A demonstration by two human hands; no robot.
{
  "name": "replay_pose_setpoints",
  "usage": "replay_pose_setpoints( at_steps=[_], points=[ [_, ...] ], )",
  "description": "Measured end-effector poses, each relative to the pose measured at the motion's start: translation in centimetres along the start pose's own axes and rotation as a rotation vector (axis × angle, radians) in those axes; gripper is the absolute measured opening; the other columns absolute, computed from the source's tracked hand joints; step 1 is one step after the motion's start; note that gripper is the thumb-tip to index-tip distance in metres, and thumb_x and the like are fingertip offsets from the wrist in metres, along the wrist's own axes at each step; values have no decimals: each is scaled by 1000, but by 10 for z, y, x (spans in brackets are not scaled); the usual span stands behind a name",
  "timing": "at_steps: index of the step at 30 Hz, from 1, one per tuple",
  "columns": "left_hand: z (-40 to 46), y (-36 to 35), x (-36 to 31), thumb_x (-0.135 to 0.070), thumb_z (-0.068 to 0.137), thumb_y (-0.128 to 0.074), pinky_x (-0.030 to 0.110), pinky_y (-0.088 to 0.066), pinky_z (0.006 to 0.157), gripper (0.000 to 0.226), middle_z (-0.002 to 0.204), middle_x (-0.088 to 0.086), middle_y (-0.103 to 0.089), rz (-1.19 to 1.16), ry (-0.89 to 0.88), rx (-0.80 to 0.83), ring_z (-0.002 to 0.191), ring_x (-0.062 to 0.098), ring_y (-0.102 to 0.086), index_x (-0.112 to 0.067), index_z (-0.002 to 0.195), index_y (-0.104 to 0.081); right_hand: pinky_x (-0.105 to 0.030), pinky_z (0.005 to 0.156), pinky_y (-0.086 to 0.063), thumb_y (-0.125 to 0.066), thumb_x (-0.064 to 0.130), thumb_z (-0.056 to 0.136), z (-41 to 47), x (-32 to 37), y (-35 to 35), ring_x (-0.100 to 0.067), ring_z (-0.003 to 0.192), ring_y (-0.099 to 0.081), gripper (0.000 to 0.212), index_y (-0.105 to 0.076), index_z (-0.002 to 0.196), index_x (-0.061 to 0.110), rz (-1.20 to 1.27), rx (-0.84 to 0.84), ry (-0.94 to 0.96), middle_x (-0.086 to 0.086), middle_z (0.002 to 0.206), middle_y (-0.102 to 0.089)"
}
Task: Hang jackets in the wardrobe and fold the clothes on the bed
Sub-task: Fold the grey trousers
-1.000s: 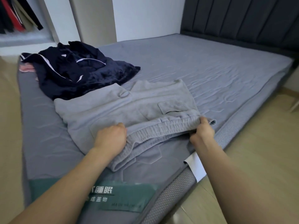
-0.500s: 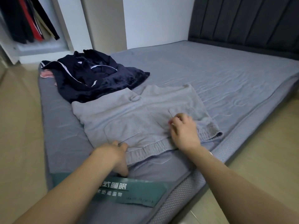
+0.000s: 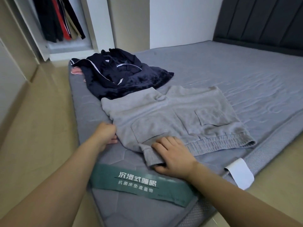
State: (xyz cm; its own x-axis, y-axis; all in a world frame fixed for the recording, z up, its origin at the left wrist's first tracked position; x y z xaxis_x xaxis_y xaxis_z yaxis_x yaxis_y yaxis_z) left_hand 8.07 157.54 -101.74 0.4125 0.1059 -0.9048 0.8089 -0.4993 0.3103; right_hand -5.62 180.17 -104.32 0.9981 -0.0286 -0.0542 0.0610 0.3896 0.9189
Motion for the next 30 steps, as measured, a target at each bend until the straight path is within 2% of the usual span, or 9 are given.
replay_pose_setpoints(
  at_steps=[5, 10, 13, 16, 21, 23, 25, 28, 30],
  points=[
    [31, -5, -14, -19, 94, -51, 27, -45, 54, 8, 79, 5, -58, -162, 149, 41, 65, 18, -54, -15, 90, -57, -37, 66, -49, -53, 29, 89, 30, 16, -3, -27, 76, -57, 34, -57, 119, 11, 20, -193, 9, -6, 92, -60],
    [68, -29, -56, -25, 100, -48, 23, -51, 46, 20, 67, 3, -60, -193, 198, 35, 57, 15, -58, -15, 83, -52, -37, 66, -46, -58, 21, 82, 40, -19, 23, -27, 79, -62, 11, -58, 92, 17, 598, -174, -647, -5, 83, -67],
    [94, -61, -107, -20, 91, -46, 37, -59, 65, 9, 82, 6, -62, -300, 57, -65, 69, 21, -61, -14, 92, -53, -29, 51, -38, -65, 19, 81, 40, -68, 48, -17, 54, -47, 21, -49, 69, 14, 949, -352, -1020, 2, 55, -50],
    [112, -126, -178, -33, 81, -53, 35, -55, 77, 23, 97, 3, -69, -312, -104, -107, 85, 24, -65, -17, 95, -62, -18, 38, -28, -64, 9, 83, 13, -122, 71, -15, 47, -37, 15, -51, 75, 10, 1164, -424, -1256, -3, 54, -42],
    [95, -300, -258, -35, 91, -43, 40, -50, 95, 46, 116, 17, -67, 131, -434, -25, 107, 36, -61, -4, 115, -67, -32, 58, -37, -52, 6, 78, -52, -185, 80, -23, 61, -45, 10, -51, 69, 11, 975, -397, -1452, -6, 61, -46],
    [90, -368, -246, -40, 95, -40, 42, -47, 100, 53, 124, 22, -63, 283, -430, 198, 115, 36, -59, 0, 120, -63, -32, 67, -35, -48, 11, 83, -74, -199, 86, -27, 74, -50, 9, -52, 76, 12, 742, -295, -1456, -5, 72, -50],
    [74, -406, -219, -40, 98, -34, 43, -44, 102, 56, 125, 27, -60, 483, -495, 395, 118, 37, -56, 4, 119, -61, -31, 77, -35, -32, 19, 93, -94, -203, 90, -35, 100, -55, 31, -60, 102, 7, 457, 6, -1413, -13, 101, -60],
    [51, -401, -180, -44, 93, -26, 44, -41, 104, 56, 133, 20, -55, 787, -691, 384, 121, 36, -54, -9, 116, -63, -42, 101, -36, -15, 17, 96, -112, -200, 84, -41, 125, -44, 50, -48, 132, 7, 168, 493, -1232, -23, 135, -48],
    [35, -375, -150, -43, 98, -33, 43, -33, 110, 44, 139, 10, -47, 834, -801, 337, 129, 31, -45, -18, 123, -59, -47, 107, -28, -26, 22, 99, -118, -205, 71, -42, 126, -36, 41, -46, 134, 13, 187, 556, -1258, -21, 138, -42]
  ],
)
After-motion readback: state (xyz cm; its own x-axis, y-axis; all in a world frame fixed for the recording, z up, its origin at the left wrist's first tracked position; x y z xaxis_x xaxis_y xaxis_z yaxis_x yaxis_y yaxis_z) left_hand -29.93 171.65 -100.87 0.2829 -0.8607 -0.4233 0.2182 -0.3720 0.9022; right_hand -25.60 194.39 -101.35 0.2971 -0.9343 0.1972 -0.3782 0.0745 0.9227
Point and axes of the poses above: each hand's wrist, its own z-axis towards the middle knuckle, its own y-axis out of the back of the hand, x = y × z, the point moved 1 cm from there along z, towards the middle knuckle
